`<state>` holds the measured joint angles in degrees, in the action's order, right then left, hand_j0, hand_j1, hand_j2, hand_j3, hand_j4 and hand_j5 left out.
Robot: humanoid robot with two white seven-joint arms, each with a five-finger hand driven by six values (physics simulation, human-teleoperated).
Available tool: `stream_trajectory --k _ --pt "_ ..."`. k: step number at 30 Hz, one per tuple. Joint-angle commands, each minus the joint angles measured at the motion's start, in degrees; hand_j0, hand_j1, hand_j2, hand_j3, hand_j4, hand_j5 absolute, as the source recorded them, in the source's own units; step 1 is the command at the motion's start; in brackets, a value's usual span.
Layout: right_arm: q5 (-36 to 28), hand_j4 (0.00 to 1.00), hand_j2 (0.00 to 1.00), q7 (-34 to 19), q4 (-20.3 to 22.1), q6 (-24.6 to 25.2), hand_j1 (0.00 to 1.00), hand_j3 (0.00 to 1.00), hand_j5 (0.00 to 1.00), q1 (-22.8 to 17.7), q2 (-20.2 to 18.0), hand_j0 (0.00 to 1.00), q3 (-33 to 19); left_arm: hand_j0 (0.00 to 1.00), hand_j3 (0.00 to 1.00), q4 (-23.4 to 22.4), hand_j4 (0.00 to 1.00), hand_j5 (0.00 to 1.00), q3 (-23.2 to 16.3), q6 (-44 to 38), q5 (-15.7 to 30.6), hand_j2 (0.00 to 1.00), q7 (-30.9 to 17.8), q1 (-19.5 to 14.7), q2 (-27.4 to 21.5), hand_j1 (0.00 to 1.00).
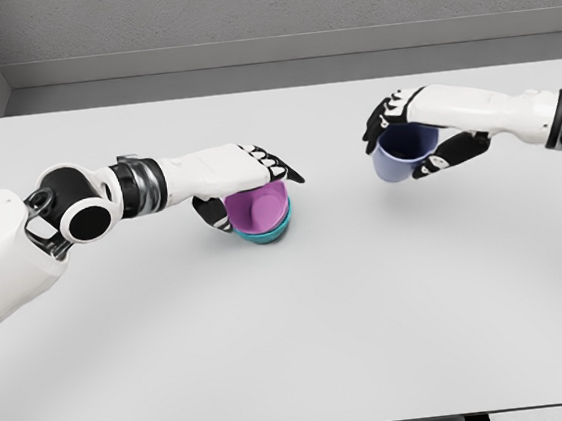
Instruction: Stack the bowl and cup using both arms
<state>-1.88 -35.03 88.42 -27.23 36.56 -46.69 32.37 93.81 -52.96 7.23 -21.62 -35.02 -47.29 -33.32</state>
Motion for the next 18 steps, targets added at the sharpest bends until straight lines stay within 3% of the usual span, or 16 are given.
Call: stream_trajectory --k 1,11,14,18 --pt "-0.40 0.59 0.59 0.03 0.70 0.16 0.59 0.59 0.59 0.00 0.19 0.59 -0.03 1.00 1.00 0.05 1.00 1.00 0.40 -0.02 0.00 1.00 0.02 0.00 -0.07 1.00" --pt "-0.23 0.59 0.59 0.03 2.02 0.16 0.59 0.59 0.59 0.79 1.77 0.59 0.06 1.00 1.00 0.85 1.00 1.00 9.36 0.68 0.53 1.00 0.02 1.32 -0.25 1.00" --pt "-0.14 0.59 0.59 0.03 3.16 0.16 0.59 0.59 0.59 0.88 2.48 0.59 0.06 1.00 1.00 0.85 1.00 1.00 18.32 13.15 0.62 1.00 0.02 3.16 -0.34 1.00" --pt "-0.05 0.59 0.59 0.03 4.13 0.16 0.59 0.59 0.59 1.40 4.06 0.59 0.41 1.00 1.00 0.76 1.00 1.00 29.93 13.77 0.70 1.00 0.02 7.73 -0.34 1.00"
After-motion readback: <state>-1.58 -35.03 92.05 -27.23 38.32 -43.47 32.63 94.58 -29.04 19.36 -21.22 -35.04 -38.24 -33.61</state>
